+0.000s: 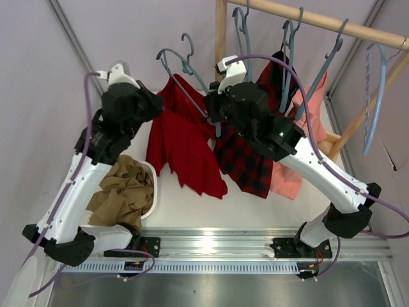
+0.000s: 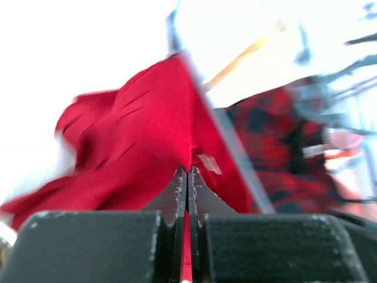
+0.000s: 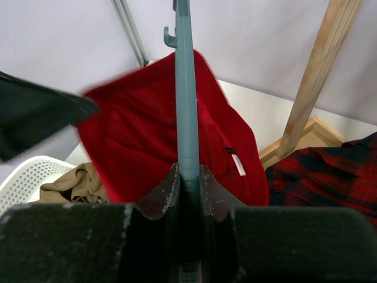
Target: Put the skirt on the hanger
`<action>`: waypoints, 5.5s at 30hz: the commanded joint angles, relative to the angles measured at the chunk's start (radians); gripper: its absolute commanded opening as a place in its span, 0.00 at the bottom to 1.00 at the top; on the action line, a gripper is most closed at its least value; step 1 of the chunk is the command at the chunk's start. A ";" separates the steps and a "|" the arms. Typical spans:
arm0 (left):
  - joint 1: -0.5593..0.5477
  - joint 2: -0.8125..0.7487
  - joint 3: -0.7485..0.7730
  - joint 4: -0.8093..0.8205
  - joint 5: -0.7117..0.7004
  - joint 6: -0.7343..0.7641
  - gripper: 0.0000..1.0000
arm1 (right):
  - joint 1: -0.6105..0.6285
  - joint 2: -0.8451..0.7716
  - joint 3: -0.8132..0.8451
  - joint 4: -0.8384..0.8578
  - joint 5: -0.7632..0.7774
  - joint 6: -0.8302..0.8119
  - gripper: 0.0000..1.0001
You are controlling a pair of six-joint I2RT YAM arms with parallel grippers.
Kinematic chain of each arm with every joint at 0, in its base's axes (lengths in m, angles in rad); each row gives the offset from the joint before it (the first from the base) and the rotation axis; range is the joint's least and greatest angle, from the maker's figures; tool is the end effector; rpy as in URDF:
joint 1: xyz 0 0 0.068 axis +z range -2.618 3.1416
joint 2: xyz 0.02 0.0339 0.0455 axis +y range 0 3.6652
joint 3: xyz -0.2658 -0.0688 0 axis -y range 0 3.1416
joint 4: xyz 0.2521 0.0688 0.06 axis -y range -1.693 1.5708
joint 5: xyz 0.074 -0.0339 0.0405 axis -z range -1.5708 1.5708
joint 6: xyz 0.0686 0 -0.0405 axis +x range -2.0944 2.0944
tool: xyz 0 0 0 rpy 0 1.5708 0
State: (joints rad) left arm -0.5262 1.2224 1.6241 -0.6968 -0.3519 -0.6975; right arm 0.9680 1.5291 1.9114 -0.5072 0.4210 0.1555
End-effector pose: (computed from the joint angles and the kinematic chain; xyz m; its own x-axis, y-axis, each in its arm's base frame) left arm 0.2456 -0.1153 0.4769 -0.3124 -0.5158 -0.7977 -0.0187 0.8429 -0.5377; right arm 0.2249 0.2773 0.5118 -0.1506 0.0305 -0.9881 -0.5047 0.8571 0.1034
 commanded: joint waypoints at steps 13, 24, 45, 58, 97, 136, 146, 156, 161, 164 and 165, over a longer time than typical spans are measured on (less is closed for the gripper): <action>-0.001 0.046 0.223 -0.188 0.087 0.203 0.94 | -0.008 -0.067 0.067 0.059 -0.021 -0.002 0.00; 0.060 0.014 0.347 -0.254 -0.036 0.365 0.99 | 0.026 -0.159 0.115 -0.146 0.085 0.093 0.00; 0.126 0.077 0.275 -0.104 0.185 0.408 1.00 | 0.569 -0.309 0.032 -0.890 0.754 0.722 0.00; 0.126 0.066 0.230 -0.072 0.188 0.349 1.00 | 0.224 -0.543 -0.190 -0.941 0.630 0.712 0.00; 0.126 0.049 0.120 -0.020 0.238 0.371 0.99 | 0.070 -0.500 -0.153 -0.274 0.493 0.032 0.00; 0.126 0.017 0.079 -0.003 0.234 0.380 0.99 | -0.075 -0.046 0.352 -0.352 0.808 -0.205 0.00; 0.126 0.017 0.069 0.010 0.248 0.369 0.99 | -0.206 -0.093 0.322 -0.484 0.857 -0.186 0.00; 0.126 0.038 0.071 0.023 0.272 0.357 1.00 | -0.215 -0.260 0.191 -0.260 1.009 -0.431 0.00; 0.126 0.029 0.065 0.023 0.271 0.357 1.00 | -0.210 -0.345 0.061 0.030 1.036 -0.712 0.00; 0.126 0.025 0.059 0.025 0.272 0.355 1.00 | -0.126 -0.336 0.136 -0.191 0.946 -0.523 0.00; 0.126 0.023 0.059 0.025 0.272 0.354 1.00 | -0.091 -0.313 0.161 -0.258 0.911 -0.469 0.00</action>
State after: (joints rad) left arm -0.4095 1.2640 1.6936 -0.7097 -0.0990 -0.3397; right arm 0.8211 1.2076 1.9896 -0.7372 1.3220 -0.3916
